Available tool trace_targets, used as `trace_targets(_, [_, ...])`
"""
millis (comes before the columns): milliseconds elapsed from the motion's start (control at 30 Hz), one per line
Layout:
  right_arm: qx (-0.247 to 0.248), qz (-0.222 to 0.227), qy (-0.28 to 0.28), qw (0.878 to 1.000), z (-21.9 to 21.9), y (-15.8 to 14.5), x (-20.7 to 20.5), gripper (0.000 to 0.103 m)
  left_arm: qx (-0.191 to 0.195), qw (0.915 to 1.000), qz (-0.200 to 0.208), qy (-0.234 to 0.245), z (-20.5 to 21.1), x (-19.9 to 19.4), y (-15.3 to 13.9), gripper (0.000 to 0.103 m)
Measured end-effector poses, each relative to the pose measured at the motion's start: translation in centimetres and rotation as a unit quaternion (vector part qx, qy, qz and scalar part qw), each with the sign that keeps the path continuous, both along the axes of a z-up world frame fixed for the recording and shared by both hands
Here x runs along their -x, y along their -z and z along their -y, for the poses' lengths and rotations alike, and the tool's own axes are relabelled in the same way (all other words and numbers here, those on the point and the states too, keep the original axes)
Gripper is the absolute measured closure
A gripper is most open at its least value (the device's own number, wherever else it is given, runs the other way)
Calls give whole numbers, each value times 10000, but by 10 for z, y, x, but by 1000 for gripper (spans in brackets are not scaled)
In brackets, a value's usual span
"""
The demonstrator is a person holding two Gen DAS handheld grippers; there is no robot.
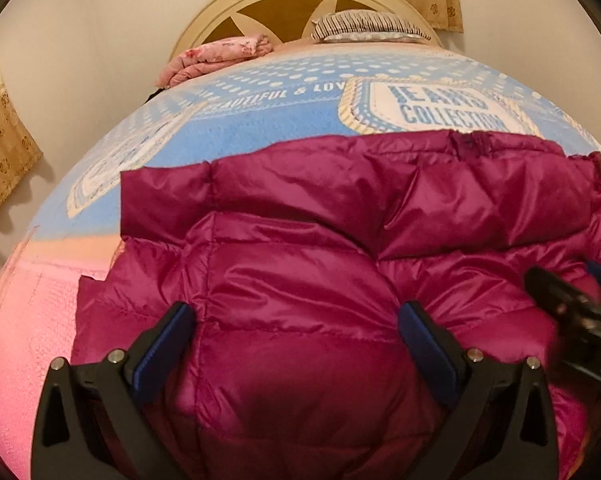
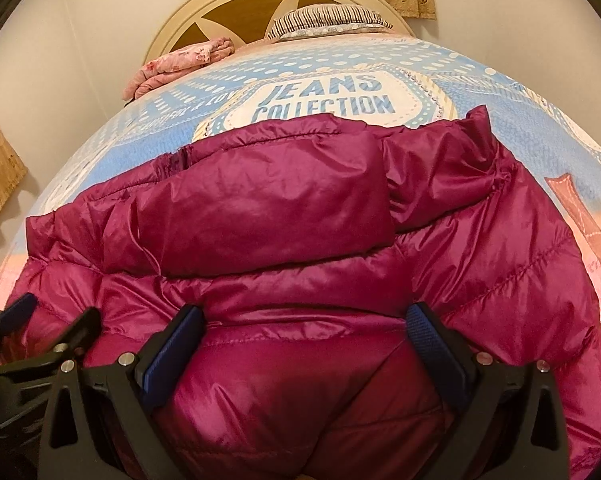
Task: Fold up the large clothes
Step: 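Press the folded jacket flat with both tools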
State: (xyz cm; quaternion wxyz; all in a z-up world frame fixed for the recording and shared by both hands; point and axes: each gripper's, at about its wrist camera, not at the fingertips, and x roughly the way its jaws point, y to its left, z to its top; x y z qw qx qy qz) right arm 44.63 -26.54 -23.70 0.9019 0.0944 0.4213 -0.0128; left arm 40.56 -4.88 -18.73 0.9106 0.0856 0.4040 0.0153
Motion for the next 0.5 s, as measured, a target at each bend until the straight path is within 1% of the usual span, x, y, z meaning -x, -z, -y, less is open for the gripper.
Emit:
trace_targets(100, [-258, 28, 66, 9996, 7, -10, 6, 1, 66, 9999, -80, 11, -1, -2, 3, 0])
trace_targets(133, [-387, 43, 174, 9991, 12, -16, 8, 1, 61, 9999, -82, 7, 0, -2, 3, 0])
trace_targets(200, [-868, 214, 561, 9944, 30, -35, 14, 1, 35, 10000, -76, 6, 2, 0, 3, 0])
trace_targets(233, [-968, 304, 661, 9926, 37, -44, 14, 1, 35, 10000, -68, 5, 2, 0, 4, 0])
trace_targets(267, [-932, 377, 704, 9924, 40, -51, 12, 1, 39, 10000, -61, 5, 2, 0, 4, 0])
trace_targets(300, [-766, 465, 742, 9932, 43, -58, 9, 1, 47, 10000, -58, 5, 2, 1, 4, 0])
trace_targets(333, [-434, 532, 779, 9946, 45, -63, 4, 1, 54, 10000, -58, 6, 2, 1, 4, 0])
trace_targets(367, [-80, 502, 783, 9956, 45, -63, -2, 1, 60, 10000, -56, 6, 2, 1, 4, 0])
trace_targets(433, [286, 268, 762, 9963, 49, -50, -14, 1, 71, 10000, -56, 6, 2, 0, 4, 0])
trace_targets(500, [362, 92, 792, 9962, 55, -35, -19, 2, 72, 10000, -56, 8, 2, 0, 4, 0])
